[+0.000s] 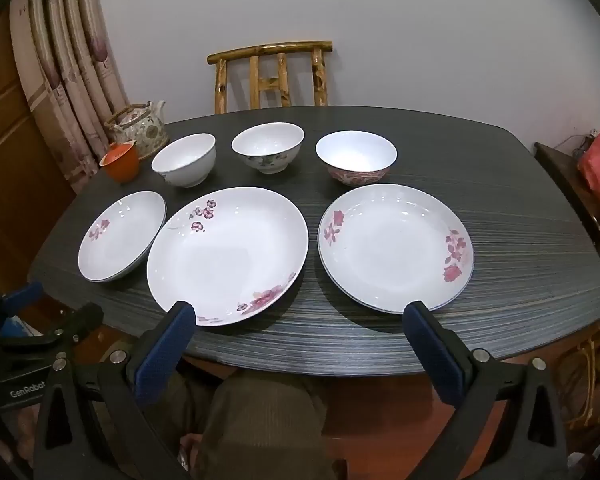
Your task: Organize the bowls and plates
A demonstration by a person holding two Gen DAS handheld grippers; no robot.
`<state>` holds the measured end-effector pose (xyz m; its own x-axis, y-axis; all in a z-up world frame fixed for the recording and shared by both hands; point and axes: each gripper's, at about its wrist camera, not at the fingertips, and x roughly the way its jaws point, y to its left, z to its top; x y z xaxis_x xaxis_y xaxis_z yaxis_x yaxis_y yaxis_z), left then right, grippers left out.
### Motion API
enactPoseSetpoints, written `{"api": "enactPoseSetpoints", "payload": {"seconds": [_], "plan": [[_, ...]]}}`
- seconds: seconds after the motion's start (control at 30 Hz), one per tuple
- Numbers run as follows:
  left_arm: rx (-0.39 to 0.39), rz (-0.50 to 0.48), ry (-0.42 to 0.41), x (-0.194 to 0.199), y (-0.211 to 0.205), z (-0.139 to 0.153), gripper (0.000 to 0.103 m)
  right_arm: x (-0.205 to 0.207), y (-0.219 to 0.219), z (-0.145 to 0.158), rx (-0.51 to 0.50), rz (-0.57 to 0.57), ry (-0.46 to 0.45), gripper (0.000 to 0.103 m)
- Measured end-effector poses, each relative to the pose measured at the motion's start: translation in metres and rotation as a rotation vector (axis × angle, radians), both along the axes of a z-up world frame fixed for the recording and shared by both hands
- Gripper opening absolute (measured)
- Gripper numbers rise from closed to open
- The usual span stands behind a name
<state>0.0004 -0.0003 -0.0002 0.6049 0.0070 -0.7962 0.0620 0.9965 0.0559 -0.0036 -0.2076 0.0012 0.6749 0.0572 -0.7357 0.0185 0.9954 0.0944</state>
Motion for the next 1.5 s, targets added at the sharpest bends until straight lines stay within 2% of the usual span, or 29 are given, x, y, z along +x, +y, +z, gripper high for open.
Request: {"api": "enactPoseSetpoints", "payload": {"seconds": [0.6, 0.93, 1.37, 1.5], "plan": [[0.023, 0.032, 0.027, 0.002, 0.003, -0.010, 0.103, 0.002, -0.006, 0.002, -0.006, -0.020, -0.001, 0.103], [0.031, 0.033, 0.009, 0.000, 0.002, -0.007, 0.103, 0.001, -0.008, 0.004, -0.005, -0.032, -0.015, 0.103], [0.007, 0.001, -0.031, -0.002, 0.001, -0.004, 0.103, -0.005, -0.001, 0.013, -0.041, -0.009, -0.087, 0.103], [0.032, -0.009, -0.053, -0.004, -0.001, -0.004, 0.103, -0.012, 0.004, 0.019, -0.114, -0.034, -0.156, 0.103]]}}
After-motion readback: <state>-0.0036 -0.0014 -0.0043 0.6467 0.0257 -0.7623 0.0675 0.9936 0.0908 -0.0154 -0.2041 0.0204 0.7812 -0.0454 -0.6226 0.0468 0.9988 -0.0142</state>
